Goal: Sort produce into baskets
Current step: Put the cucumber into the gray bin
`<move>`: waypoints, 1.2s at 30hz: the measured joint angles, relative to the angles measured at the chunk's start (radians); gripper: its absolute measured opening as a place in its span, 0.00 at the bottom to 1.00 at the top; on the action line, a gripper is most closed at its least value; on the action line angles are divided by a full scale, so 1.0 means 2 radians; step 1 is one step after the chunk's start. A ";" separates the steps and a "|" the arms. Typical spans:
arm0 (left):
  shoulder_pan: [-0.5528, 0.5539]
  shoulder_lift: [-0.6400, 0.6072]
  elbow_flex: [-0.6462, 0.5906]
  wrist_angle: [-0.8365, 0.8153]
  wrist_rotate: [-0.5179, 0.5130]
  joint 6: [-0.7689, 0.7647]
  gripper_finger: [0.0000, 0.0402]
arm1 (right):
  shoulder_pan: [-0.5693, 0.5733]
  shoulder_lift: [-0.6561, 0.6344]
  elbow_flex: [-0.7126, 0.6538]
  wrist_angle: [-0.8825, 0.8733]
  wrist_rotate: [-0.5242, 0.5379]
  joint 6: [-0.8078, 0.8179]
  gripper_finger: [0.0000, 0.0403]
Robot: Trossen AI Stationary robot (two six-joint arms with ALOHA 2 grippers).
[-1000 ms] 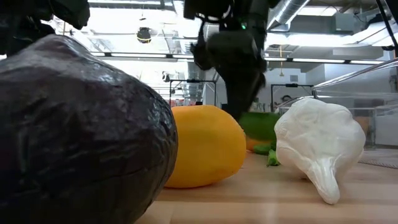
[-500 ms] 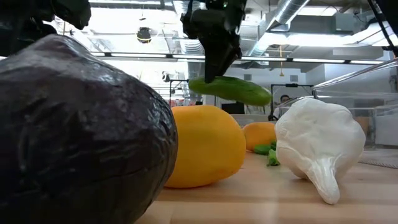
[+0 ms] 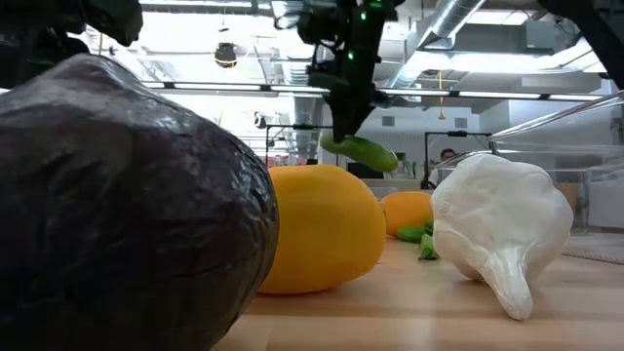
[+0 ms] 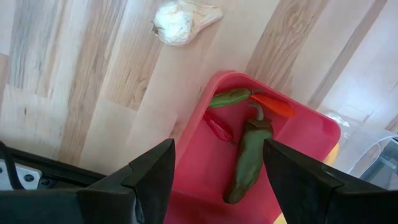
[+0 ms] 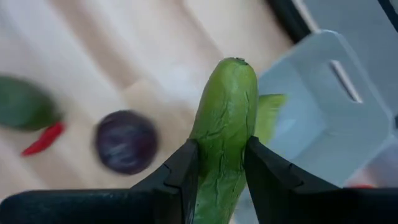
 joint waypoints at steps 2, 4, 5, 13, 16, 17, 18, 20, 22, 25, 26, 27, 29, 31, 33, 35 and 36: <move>0.000 0.000 0.000 0.000 -0.003 0.000 0.57 | -0.019 0.000 0.000 0.000 0.000 0.000 0.35; 0.000 0.000 0.000 0.000 -0.007 0.000 0.57 | -0.037 0.000 0.000 0.001 -0.001 0.000 0.35; 0.000 0.000 0.000 0.000 -0.009 0.000 0.57 | -0.046 0.000 0.000 0.003 -0.002 0.000 0.35; 0.000 0.000 0.000 0.000 -0.013 0.017 0.57 | -0.101 -0.001 0.000 0.027 -0.006 0.000 0.35; 0.000 0.000 0.000 0.000 -0.013 0.018 0.57 | -0.114 -0.001 0.000 0.030 -0.007 0.000 0.36; 0.000 0.000 0.000 0.000 -0.013 0.018 0.57 | -0.117 -0.001 0.000 0.030 -0.007 0.000 0.36; 0.000 0.000 0.000 0.000 -0.013 0.019 0.57 | -0.119 -0.001 0.000 0.030 -0.007 0.001 0.36; 0.000 0.000 0.000 0.000 -0.013 0.019 0.57 | -0.121 -0.001 -0.001 0.032 -0.007 0.001 0.36; 0.000 0.000 0.000 0.001 -0.018 0.019 0.57 | -0.122 -0.001 -0.002 0.031 -0.007 0.006 0.36; 0.000 0.000 0.000 0.005 -0.026 0.019 0.57 | -0.122 -0.001 -0.002 0.032 -0.010 0.012 0.38; 0.000 0.000 0.000 0.010 -0.026 0.019 0.57 | -0.122 -0.001 -0.002 0.032 -0.011 0.012 0.39; 0.000 0.000 0.000 0.014 -0.026 0.019 0.57 | -0.122 -0.001 -0.002 0.032 -0.015 0.012 0.40; 0.000 0.000 0.000 0.018 -0.026 0.019 0.57 | -0.122 -0.001 -0.003 0.032 -0.024 0.012 0.43; 0.000 0.000 0.000 0.027 -0.026 0.019 0.57 | -0.122 -0.001 -0.003 0.032 -0.025 0.007 0.45; 0.000 0.000 0.000 0.030 -0.026 0.019 0.57 | -0.122 -0.001 -0.003 0.032 -0.025 0.002 0.48; 0.000 0.000 0.000 0.037 -0.026 0.019 0.57 | -0.122 -0.001 -0.003 0.032 -0.025 0.002 0.50; 0.000 0.000 0.000 0.040 -0.028 0.019 0.57 | -0.122 -0.001 -0.003 0.032 -0.025 0.001 0.52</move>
